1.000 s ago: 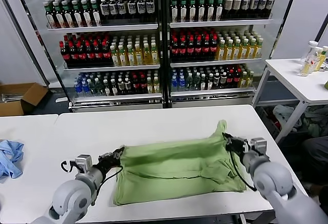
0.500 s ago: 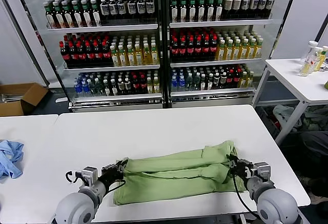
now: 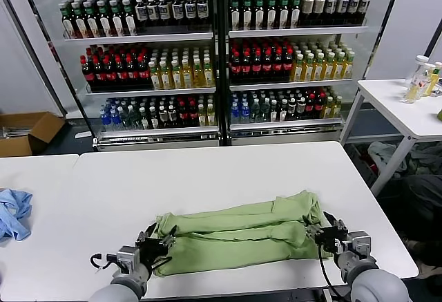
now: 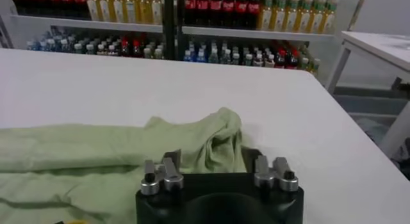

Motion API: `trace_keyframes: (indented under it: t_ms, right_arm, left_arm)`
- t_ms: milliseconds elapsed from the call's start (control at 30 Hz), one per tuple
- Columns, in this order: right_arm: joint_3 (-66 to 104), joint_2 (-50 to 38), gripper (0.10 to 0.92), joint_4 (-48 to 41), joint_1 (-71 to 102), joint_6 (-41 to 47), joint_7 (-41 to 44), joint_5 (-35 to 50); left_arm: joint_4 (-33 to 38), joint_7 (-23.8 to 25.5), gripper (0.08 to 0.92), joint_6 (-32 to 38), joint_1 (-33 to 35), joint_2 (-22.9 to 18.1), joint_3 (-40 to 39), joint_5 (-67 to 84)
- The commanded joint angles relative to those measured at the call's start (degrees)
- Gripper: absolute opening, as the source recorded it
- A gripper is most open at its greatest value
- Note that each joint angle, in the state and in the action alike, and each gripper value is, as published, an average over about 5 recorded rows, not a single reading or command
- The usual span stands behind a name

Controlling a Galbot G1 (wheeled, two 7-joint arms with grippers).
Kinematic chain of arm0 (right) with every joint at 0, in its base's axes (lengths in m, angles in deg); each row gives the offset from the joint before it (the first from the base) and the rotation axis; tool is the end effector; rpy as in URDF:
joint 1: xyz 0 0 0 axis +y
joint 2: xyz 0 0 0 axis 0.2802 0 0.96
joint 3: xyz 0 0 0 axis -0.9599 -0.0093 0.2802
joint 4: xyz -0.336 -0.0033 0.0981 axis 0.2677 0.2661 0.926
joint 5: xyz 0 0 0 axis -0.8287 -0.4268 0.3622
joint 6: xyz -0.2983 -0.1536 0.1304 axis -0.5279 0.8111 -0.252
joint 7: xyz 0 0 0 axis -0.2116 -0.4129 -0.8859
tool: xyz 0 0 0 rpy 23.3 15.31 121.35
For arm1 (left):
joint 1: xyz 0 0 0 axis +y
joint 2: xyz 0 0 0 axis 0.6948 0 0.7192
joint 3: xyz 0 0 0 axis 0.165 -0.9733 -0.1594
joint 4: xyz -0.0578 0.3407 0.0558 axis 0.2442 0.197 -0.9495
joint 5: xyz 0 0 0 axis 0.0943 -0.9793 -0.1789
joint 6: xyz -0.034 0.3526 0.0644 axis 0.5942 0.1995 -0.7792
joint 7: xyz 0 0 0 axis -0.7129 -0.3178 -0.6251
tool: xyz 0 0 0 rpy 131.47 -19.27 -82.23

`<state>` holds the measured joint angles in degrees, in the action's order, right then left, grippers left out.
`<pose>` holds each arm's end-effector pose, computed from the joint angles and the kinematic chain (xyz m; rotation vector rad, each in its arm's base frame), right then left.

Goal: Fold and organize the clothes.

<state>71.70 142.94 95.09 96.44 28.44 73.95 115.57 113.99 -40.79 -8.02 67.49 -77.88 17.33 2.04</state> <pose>0.2299 -0.0861 -0.2505 0.1470 -2.6405 0.1385 0.2157 0.0100 -0.2939 -0.1258 -2.6259 -0.0944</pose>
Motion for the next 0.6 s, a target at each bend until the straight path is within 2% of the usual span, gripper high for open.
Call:
trace_keyframes:
  t_ms: [33,133,267,367,600]
  right_arm:
    - [0.71,0.27,0.788,0.92,1.59,-0.61,0.11,-1.06]
    - [0.73,0.12,0.818,1.0,1.54,-0.63,0.13,-1.0]
    - [0.76,-0.01,0.822,1.07,1.37,-0.64,0.14,-0.9]
    - [0.77,-0.03,0.823,1.25,1.35,-0.63,0.12,-0.84]
    - [1.73,-0.25,0.823,1.65,2.08,-0.76,0.17,-0.65]
  left_arm:
    - [-2.21,-4.77,0.693,0.02,2.56,-6.5,-0.85,-8.06]
    - [-2.62,-4.77,0.773,-0.56,2.54,-6.98,-0.98,-7.6]
    - [-3.1,-4.75,0.811,-1.23,2.19,-7.24,-0.95,-5.85]
    - [-2.93,-4.57,0.762,-1.25,2.16,-7.24,-0.97,-4.73]
    - [-2.53,-3.54,0.557,-1.25,2.23,-6.97,-0.83,-1.56]
